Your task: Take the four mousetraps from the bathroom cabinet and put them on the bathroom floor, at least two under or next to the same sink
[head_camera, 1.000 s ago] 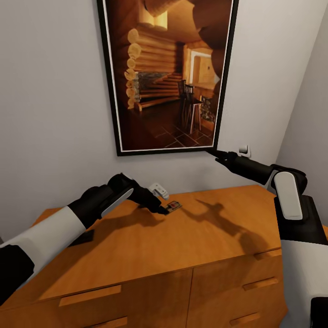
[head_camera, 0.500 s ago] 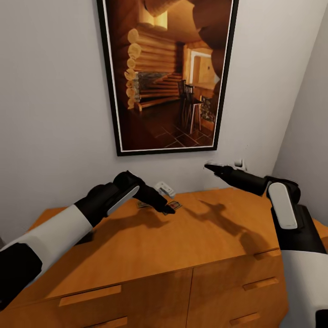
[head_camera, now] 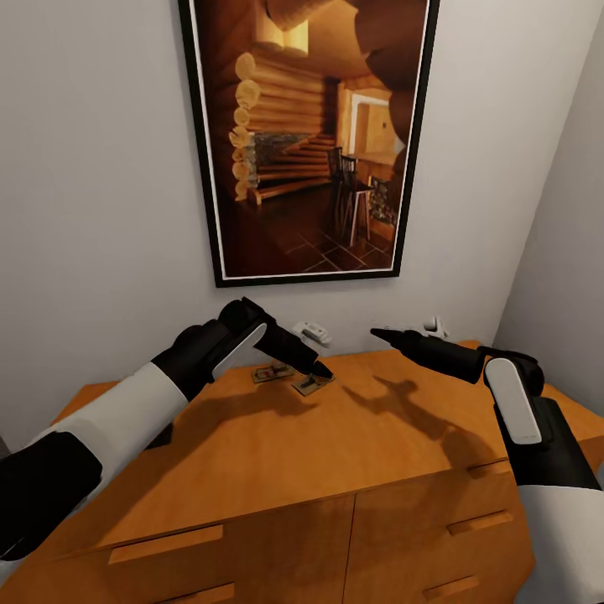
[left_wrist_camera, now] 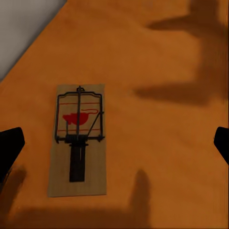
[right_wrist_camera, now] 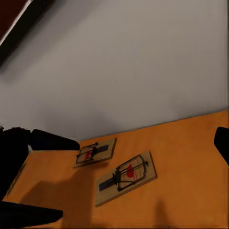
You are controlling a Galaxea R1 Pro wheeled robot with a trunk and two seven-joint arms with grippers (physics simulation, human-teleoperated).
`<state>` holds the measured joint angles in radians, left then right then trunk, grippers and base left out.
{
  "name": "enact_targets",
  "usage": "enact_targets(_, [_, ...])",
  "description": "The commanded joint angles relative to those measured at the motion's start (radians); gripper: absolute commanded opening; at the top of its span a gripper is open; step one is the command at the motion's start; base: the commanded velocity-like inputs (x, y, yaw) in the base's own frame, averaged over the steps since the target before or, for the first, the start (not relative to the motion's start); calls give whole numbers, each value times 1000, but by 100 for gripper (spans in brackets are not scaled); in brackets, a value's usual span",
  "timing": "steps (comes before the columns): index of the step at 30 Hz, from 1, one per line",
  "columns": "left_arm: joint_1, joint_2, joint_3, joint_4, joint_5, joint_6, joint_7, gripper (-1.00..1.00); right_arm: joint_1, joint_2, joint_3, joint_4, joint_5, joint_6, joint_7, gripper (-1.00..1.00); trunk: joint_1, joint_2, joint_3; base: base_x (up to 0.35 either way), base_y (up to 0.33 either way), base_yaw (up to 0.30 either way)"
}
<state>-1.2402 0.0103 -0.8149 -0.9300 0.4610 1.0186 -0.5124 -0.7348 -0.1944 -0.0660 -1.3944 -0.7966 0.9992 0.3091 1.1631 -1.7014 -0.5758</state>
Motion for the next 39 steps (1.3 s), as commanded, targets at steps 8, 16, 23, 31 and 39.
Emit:
enact_targets(8, [-47,-44,43,44,-7,4,-6,100,12,1,0,0,10,4,10,100,0,-1,-1,0,0,0])
enact_targets(16, [-92,-90,68,89,-8,4,-6,100,12,2,1,-1,10,4,10,100,0,-1,-1,0,0,0])
enact_targets(23, [-131,-129,67,128,-8,5,-6,100,12,3,1,-1,10,4,10,100,0,-1,-1,0,0,0])
enact_targets(31, [-176,-148,65,173,-9,5,-6,100,12,3,2,-1,10,4,10,100,0,-1,-1,0,0,0])
enact_targets(39, [-326,-149,65,846,-10,5,-6,100,13,3,2,-1,10,4,10,100,0,-1,-1,0,0,0])
